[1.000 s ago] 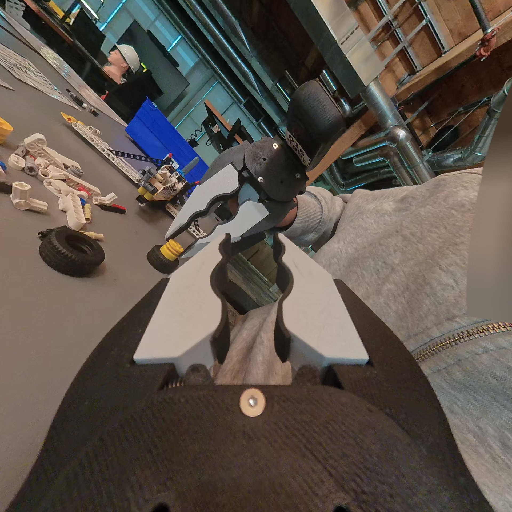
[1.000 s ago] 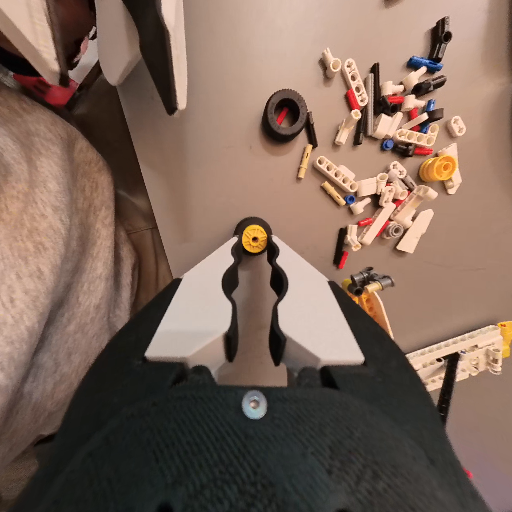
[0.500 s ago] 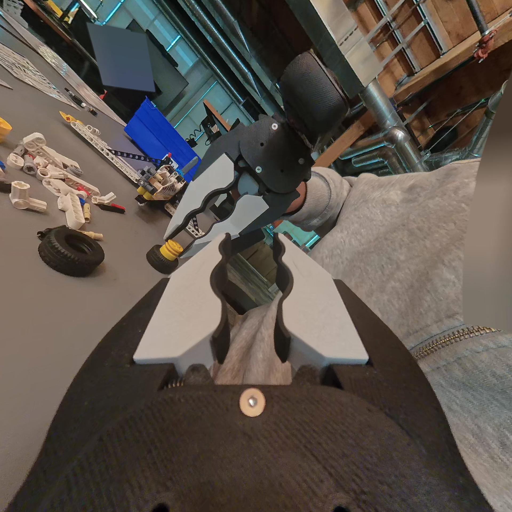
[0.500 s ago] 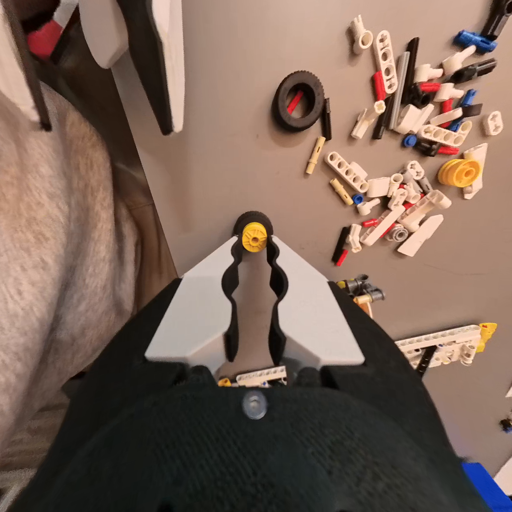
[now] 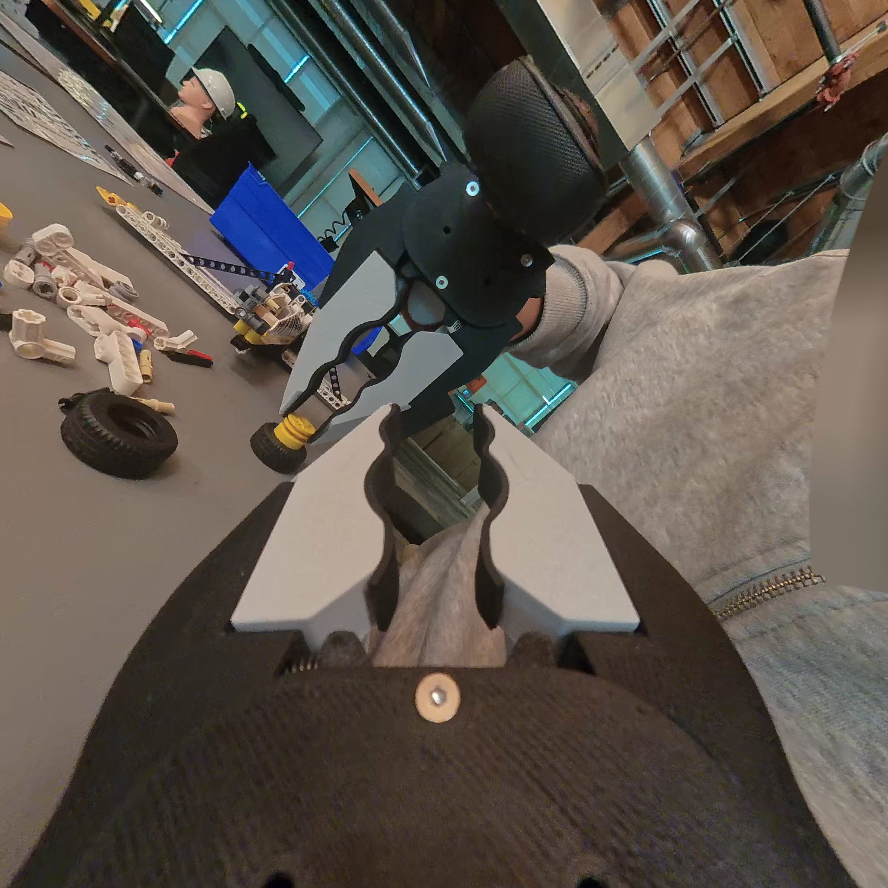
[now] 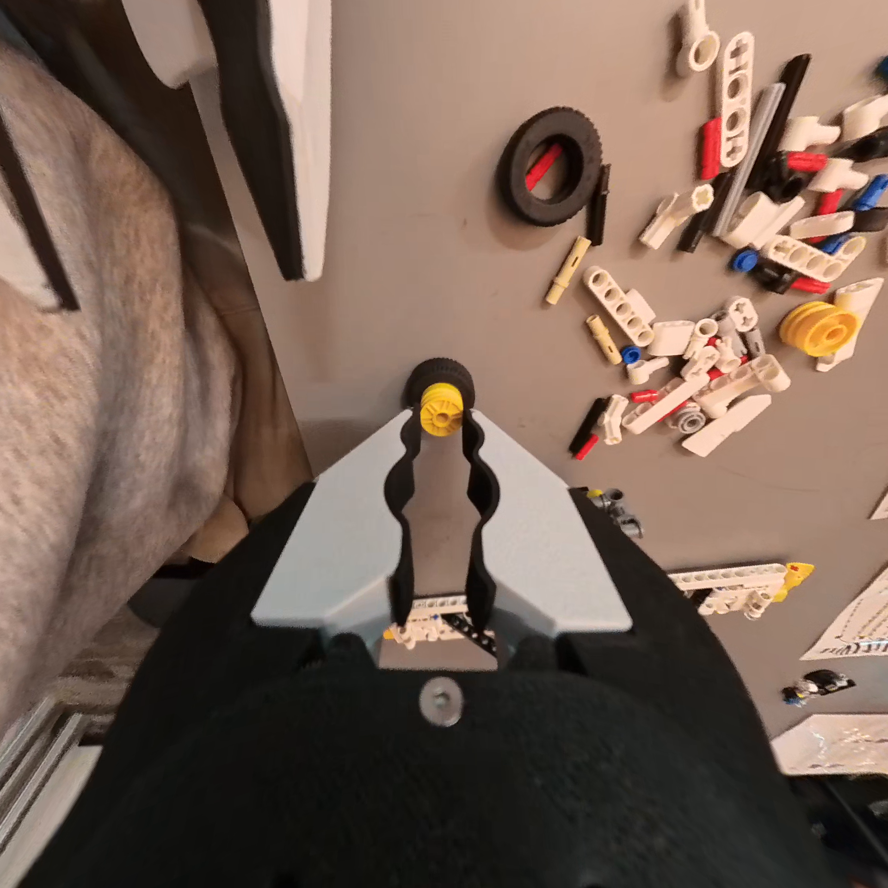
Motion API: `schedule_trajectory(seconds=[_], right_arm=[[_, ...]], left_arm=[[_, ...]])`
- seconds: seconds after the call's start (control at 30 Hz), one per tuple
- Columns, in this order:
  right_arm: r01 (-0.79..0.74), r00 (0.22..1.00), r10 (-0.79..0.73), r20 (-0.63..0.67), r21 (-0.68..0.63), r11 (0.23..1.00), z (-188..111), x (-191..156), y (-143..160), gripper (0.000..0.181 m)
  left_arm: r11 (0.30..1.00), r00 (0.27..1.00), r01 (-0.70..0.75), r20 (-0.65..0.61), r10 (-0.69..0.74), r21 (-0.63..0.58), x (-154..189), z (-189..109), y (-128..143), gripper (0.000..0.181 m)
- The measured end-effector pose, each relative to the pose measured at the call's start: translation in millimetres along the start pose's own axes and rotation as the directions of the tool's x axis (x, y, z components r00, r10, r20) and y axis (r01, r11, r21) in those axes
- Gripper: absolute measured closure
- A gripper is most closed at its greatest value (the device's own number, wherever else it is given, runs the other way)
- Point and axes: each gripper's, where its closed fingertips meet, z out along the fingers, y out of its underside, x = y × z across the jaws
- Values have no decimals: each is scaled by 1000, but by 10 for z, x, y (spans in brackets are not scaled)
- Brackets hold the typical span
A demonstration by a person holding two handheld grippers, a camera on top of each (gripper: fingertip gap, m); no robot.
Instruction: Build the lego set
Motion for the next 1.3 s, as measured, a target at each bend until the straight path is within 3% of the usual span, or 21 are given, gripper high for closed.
schedule_trajectory(seconds=[0.3, 1.03, 1.3], right_arm=[[-55, 998, 55, 8, 13, 998, -69, 26, 34, 165], [-22, 1000, 22, -7, -23, 999, 13, -3, -21, 165], [-96, 995, 97, -9, 72, 993, 19, 1, -27, 165]], left_arm=[[1000, 1000, 7, -8, -6, 4, 10, -4, -5, 154], [1000, 1000, 12, -12, -12, 6, 11, -6, -8, 154], [1000, 1000, 15, -17, -15, 6, 15, -9, -8, 154]])
